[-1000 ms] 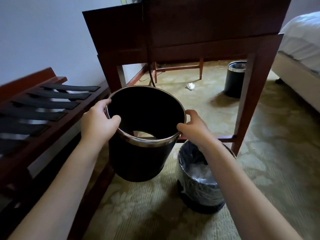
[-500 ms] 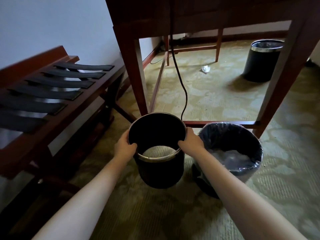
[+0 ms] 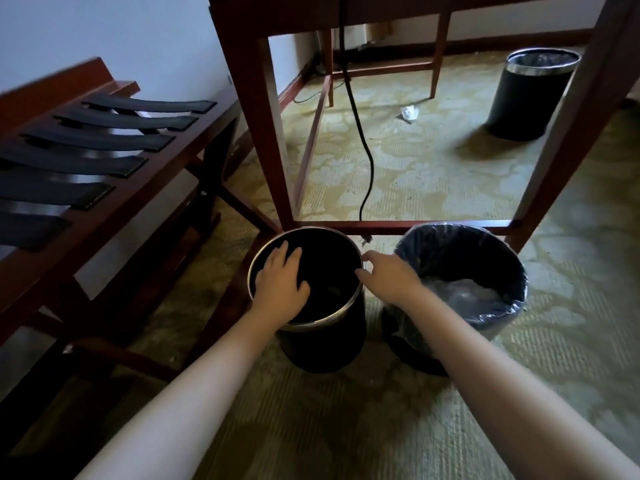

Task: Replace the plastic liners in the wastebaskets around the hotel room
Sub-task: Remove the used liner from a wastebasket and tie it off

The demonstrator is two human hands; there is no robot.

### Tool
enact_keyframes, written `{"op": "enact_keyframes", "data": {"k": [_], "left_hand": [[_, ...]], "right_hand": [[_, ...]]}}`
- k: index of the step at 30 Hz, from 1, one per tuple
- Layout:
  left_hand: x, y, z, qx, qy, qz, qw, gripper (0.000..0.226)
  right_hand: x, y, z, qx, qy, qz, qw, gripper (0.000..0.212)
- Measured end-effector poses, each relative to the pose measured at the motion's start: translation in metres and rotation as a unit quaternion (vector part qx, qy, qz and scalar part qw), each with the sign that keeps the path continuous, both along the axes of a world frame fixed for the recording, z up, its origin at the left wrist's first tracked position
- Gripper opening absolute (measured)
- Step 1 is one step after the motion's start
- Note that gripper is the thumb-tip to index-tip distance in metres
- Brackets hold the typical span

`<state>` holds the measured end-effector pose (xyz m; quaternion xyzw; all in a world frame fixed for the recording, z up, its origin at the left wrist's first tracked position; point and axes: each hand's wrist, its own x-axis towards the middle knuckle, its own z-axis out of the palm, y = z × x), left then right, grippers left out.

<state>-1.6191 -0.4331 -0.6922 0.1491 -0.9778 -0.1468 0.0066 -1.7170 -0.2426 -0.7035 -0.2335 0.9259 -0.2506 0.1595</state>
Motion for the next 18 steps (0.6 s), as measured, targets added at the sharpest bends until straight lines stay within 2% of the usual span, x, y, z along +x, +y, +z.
{"op": "enact_keyframes", "data": {"k": [5,8,13,16,18], "left_hand": [[-0.042,0.068,0.011,0.088,0.103,-0.051,0.989,0.052],[-0.065,0.107,0.007,0.126,0.147,-0.132,0.972,0.038],[-0.074,0.161,-0.024,0.131,0.079,-0.284,0.947,0.02],[-0.069,0.172,-0.035,0.116,0.02,-0.332,0.936,0.021],[-0.069,0.17,-0.039,0.079,-0.011,-0.351,0.933,0.03]], "right_hand": [[-0.009,0.048,0.027,-0.041,0.071,-0.059,0.995,0.031],[-0.007,0.101,0.027,-0.038,0.104,-0.111,0.988,0.029],[0.006,0.173,0.009,-0.03,0.099,-0.133,0.986,0.023],[0.018,0.194,0.003,-0.03,0.041,-0.07,0.996,0.035],[0.024,0.199,-0.008,0.013,0.079,-0.005,0.997,0.045]]}}
